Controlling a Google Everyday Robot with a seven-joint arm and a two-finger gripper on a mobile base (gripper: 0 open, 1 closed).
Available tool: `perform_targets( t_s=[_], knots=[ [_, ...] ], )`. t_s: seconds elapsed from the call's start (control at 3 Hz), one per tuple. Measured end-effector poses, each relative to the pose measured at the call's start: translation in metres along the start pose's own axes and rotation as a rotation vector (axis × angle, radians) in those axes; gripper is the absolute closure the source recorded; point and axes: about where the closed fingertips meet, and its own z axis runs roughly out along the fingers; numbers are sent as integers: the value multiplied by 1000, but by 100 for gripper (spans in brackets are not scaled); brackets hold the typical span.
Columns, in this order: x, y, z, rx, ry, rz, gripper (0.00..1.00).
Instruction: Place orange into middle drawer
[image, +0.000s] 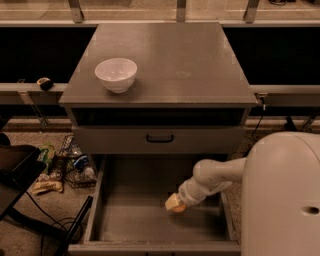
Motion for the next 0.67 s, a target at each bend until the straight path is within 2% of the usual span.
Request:
perform_targets(
  t_s=[0.33, 0.67],
  knots=[
    [23, 0, 27, -19, -35, 27, 100],
    [20, -1, 27, -16, -48, 27, 81]
  ],
)
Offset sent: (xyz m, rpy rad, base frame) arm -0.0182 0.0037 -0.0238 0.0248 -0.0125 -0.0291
